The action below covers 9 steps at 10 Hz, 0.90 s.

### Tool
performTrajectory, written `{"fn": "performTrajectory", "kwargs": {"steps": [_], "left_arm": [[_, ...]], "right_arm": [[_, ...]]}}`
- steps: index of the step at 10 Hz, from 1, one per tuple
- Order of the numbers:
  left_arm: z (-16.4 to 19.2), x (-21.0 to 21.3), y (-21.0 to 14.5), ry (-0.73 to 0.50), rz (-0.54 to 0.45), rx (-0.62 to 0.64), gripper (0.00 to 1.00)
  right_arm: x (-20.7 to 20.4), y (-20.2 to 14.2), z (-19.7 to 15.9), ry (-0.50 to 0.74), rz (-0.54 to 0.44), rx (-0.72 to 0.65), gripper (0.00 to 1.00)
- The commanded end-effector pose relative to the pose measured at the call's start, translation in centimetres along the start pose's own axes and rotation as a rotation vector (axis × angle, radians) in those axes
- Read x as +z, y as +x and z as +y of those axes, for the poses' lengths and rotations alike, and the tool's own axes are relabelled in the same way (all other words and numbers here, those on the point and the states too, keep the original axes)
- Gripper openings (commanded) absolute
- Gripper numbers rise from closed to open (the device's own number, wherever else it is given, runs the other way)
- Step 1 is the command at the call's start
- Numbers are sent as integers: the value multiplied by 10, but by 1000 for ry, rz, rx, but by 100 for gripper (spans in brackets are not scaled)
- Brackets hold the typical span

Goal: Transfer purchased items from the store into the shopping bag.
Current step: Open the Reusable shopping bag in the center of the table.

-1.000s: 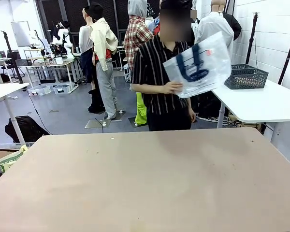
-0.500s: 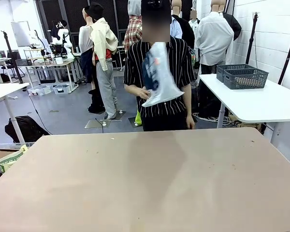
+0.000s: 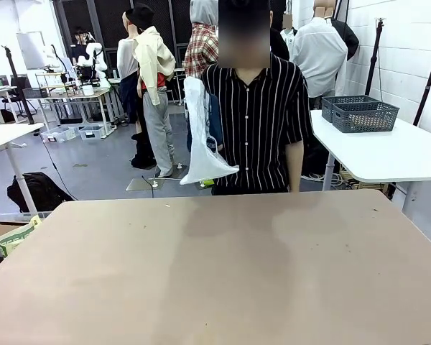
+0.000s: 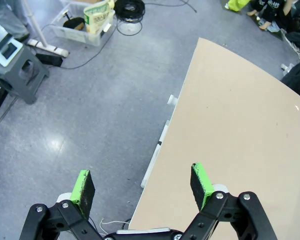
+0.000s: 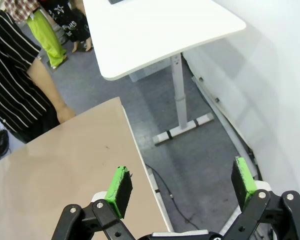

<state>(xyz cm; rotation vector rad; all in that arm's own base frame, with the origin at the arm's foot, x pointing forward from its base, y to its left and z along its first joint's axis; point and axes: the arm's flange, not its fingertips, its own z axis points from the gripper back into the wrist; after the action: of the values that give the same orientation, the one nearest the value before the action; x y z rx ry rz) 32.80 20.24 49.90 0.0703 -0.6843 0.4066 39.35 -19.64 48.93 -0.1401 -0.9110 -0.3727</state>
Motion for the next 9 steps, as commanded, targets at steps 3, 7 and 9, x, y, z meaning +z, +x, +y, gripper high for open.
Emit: {"fn": "performTrajectory", "kwargs": {"steps": [3,7,9], "left_arm": [[1,-1,0,-2,3,-16,100],[1,-1,0,-2,3,-16,100],[1,-1,0,-2,3,-16,100]], "right_arm": [[-1,-1,0,-6,8,9,100],[-1,-1,0,-6,8,9,100],[-1,-1,0,-6,8,9,100]]}}
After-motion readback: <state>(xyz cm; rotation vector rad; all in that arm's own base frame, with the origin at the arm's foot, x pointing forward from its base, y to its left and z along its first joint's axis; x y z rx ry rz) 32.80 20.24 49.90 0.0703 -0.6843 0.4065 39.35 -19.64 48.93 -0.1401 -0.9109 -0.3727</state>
